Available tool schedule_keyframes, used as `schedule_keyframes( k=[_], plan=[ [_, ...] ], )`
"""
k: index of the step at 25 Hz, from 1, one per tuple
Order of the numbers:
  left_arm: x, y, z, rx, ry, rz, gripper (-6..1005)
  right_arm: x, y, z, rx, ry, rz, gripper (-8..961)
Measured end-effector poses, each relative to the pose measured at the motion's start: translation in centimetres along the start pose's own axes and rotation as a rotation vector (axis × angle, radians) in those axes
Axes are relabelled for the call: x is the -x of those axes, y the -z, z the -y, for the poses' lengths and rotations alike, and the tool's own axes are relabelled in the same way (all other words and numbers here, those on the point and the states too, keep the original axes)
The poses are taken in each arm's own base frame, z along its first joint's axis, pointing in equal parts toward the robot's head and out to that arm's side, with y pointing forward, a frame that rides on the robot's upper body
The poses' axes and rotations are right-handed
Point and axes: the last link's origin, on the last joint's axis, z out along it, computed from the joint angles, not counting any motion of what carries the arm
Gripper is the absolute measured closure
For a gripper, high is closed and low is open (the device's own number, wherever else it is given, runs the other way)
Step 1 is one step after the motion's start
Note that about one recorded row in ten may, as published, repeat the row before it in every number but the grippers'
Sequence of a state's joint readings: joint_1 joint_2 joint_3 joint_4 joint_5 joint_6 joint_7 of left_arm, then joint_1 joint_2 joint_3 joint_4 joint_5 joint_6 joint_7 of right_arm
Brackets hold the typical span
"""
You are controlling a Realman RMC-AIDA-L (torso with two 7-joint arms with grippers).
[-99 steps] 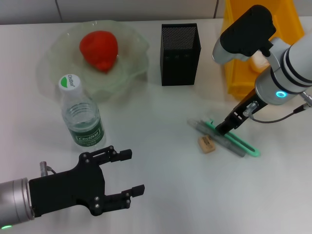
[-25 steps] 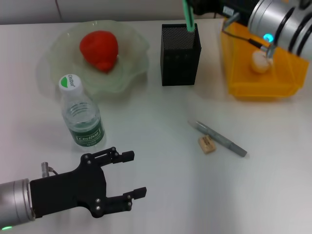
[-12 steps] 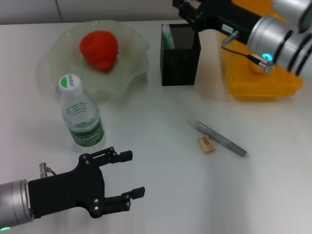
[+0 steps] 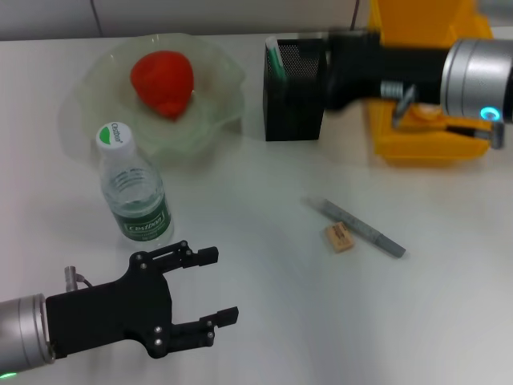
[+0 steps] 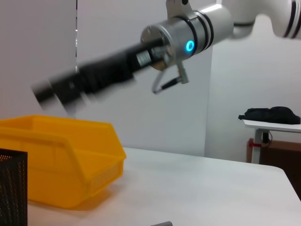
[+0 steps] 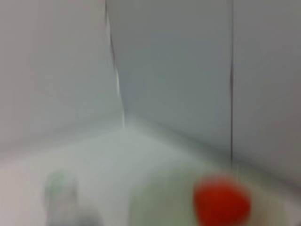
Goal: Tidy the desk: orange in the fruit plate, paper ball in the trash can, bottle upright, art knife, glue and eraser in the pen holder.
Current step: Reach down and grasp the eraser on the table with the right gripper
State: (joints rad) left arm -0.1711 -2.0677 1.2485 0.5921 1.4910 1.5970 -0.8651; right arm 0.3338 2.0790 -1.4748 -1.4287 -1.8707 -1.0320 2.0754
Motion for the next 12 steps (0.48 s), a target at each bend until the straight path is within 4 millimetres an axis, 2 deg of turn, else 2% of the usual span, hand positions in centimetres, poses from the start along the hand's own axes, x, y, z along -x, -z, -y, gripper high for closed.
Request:
schedule_keyframes(
  k=[4,6,7,8,9,10,12],
  plan=[
    [0.0,0.0,0.0,0.002,-0.001,-0.001,229,-0.2,-0.2,-0.8,0.029,0.035,-0.372,223],
    [-0.1,-0.1,0.1,0.003,-0.002,-0.001,229,-0.5,-0.2,-1.0,0.038,0.093,-0.522,192],
    [-0.1,-0.1,0.1,0.003,-0.002,-0.001,229,-0.9,-0.4,-1.2,0.061,0.185,-0.626,177],
    [-0.1,-0.1,0.1,0.003,-0.002,-0.001,229,-0.9,-0.4,-1.2,0.061,0.185,-0.626,162],
    [-0.1,-0.1,0.1,0.004,-0.002,-0.001,229,-1.6,-0.6,-1.7,0.108,0.306,-0.692,147],
    [-0.1,-0.1,0.1,0.004,-0.002,-0.001,229,-1.6,-0.6,-1.7,0.108,0.306,-0.692,147],
    [-0.1,-0.1,0.1,0.004,-0.002,-0.001,229,-2.4,-1.1,-2.0,0.167,0.423,-0.743,148]
  ],
)
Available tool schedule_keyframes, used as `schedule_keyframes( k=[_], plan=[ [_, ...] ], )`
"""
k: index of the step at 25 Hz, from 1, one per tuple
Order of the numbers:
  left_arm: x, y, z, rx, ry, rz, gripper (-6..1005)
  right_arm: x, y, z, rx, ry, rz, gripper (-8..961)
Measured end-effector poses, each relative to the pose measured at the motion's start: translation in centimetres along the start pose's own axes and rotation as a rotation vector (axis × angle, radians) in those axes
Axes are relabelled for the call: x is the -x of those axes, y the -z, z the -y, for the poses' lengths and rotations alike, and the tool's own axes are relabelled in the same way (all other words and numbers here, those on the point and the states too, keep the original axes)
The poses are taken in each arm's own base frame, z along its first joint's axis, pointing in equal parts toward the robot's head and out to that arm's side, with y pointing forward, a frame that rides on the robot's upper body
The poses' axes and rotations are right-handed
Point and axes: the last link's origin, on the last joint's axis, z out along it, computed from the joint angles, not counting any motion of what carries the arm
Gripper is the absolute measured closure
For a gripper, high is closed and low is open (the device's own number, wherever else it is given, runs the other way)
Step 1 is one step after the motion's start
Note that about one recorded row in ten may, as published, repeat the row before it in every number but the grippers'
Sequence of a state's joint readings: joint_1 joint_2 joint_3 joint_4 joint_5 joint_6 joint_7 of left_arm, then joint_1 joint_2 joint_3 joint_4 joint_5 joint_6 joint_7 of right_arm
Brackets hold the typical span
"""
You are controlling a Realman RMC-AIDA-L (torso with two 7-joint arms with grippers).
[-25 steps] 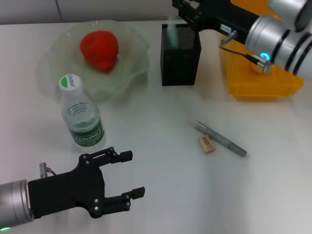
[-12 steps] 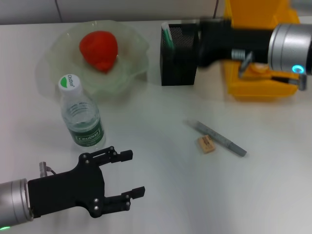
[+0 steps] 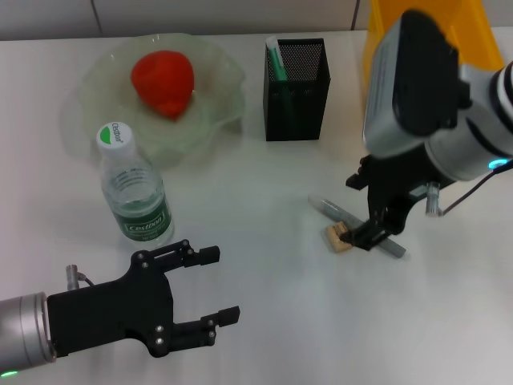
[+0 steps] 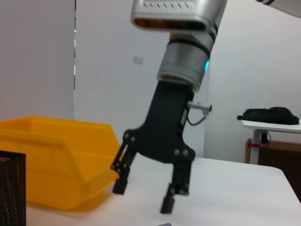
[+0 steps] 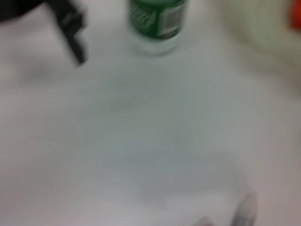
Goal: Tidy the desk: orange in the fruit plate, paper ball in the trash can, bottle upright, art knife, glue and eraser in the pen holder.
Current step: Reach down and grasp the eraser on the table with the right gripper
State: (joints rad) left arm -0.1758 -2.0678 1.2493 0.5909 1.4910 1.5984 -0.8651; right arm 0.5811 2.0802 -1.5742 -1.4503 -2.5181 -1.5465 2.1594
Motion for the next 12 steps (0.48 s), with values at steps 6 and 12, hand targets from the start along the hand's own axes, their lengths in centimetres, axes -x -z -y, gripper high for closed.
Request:
schedule_keyframes(
  k=[6,12],
  plan=[
    [0.0,0.0,0.0,0.0,0.003,0.0,229,-0.5,-1.8,0.4,0.03,0.049,-0.07,150],
    [0.0,0.0,0.0,0.0,0.003,0.0,229,-0.4,-3.5,0.6,0.033,0.07,-0.069,151]
  ],
)
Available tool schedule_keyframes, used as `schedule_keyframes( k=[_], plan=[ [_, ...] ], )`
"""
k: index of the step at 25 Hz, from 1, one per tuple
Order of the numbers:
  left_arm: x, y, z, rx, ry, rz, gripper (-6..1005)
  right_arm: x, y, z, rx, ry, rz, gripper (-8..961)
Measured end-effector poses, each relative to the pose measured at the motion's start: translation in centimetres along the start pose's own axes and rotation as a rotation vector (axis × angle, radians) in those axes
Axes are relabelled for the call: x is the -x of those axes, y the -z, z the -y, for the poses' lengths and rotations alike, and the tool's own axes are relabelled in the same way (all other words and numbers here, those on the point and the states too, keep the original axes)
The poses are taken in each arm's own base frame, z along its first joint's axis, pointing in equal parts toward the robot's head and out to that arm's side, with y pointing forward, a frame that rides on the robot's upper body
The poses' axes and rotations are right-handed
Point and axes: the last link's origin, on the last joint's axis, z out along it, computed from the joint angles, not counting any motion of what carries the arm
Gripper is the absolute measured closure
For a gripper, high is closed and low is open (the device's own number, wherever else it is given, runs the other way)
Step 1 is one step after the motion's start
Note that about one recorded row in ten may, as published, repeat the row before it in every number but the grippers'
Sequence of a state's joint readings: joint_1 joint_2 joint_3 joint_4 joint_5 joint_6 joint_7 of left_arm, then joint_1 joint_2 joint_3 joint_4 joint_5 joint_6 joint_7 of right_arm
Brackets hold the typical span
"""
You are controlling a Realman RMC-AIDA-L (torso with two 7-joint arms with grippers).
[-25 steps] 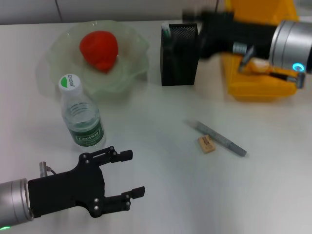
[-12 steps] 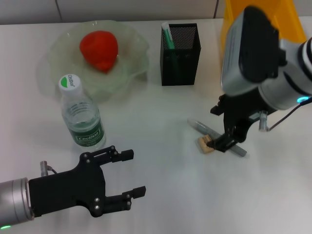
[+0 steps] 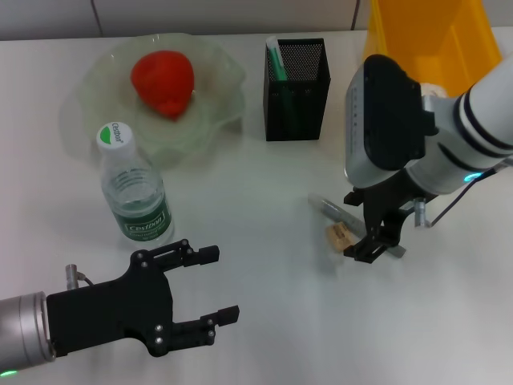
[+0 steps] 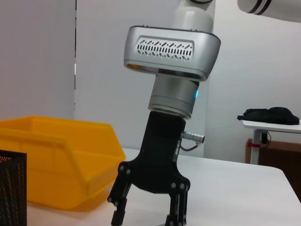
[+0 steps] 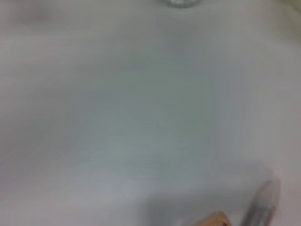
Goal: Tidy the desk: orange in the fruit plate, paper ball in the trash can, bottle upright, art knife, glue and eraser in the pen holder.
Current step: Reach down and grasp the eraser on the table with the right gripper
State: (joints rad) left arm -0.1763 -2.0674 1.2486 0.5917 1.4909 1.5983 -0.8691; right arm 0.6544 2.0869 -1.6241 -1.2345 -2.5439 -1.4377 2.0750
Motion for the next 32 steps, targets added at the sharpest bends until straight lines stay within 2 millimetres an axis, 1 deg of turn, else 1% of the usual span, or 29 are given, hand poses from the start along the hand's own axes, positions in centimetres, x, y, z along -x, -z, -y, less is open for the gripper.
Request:
schedule_keyframes(
  k=[7,15,20,31,32],
  plan=[
    [0.0,0.1,0.0,-0.001,0.001,0.001,229,0.7,-0.7,-0.5,0.013,0.033,0.014,152],
    [0.1,0.1,-0.1,-0.002,0.003,0.002,229,1.1,-1.4,-0.3,0.026,0.033,0.022,153],
    [0.1,0.1,0.0,-0.001,0.002,0.001,229,1.0,-2.0,-0.1,0.026,0.031,0.013,238],
    [0.1,0.1,0.0,-0.001,0.0,0.001,229,1.0,-2.4,0.1,0.033,0.02,0.002,242],
    [0.1,0.1,0.0,-0.002,0.001,0.002,229,1.0,-2.4,0.1,0.035,0.019,0.001,254]
  ],
)
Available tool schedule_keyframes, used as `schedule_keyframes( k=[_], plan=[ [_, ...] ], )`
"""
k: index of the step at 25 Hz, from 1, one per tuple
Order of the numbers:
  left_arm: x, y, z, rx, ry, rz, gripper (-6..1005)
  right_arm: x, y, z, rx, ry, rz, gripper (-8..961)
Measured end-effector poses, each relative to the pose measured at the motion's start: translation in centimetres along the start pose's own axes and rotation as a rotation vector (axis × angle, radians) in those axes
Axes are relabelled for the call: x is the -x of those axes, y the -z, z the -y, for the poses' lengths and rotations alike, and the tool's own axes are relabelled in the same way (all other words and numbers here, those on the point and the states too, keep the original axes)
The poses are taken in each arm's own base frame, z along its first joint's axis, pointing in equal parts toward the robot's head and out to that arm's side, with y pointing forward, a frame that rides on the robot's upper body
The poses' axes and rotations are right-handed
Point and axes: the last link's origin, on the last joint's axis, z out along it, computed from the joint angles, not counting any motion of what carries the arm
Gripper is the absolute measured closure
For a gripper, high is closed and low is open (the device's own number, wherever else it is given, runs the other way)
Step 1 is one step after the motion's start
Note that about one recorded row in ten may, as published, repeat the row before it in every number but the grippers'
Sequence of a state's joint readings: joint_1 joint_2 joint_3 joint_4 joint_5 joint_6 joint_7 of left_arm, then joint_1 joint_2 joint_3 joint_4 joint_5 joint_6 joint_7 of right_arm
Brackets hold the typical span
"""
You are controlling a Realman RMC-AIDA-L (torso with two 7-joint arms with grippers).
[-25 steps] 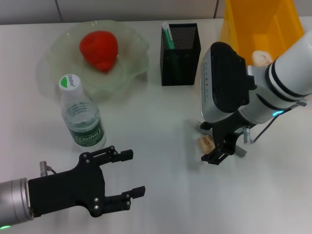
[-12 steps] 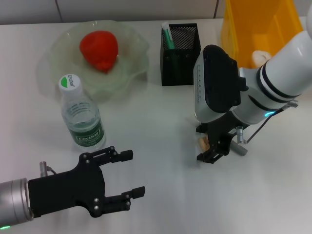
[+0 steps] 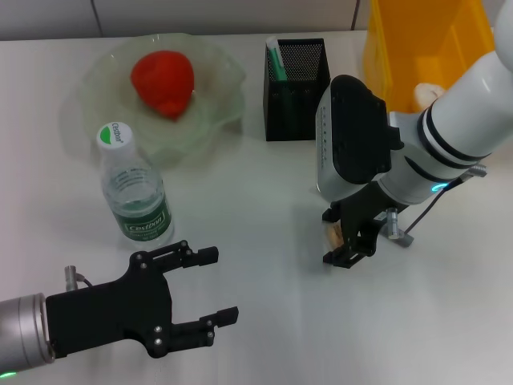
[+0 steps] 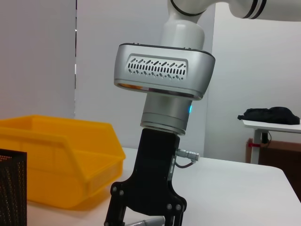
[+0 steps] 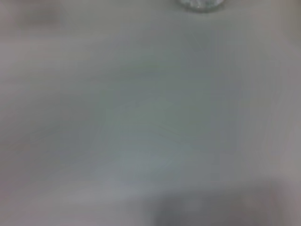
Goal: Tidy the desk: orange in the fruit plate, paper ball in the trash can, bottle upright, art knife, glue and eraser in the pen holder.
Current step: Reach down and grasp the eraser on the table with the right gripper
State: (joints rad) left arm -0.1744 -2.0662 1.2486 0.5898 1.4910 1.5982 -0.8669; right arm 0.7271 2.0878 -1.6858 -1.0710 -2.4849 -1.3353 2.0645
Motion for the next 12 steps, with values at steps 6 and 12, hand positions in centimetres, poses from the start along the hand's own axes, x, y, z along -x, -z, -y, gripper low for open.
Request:
schedule_keyframes(
  k=[6,12],
  plan=[
    [0.01,-0.04,0.01,0.001,0.001,0.0,229,-0.24,-0.11,0.01,0.016,-0.017,-0.012,326],
    [-0.01,-0.04,0.02,0.001,0.001,0.0,229,-0.34,-0.12,0.04,0.016,-0.02,-0.015,430]
  ],
)
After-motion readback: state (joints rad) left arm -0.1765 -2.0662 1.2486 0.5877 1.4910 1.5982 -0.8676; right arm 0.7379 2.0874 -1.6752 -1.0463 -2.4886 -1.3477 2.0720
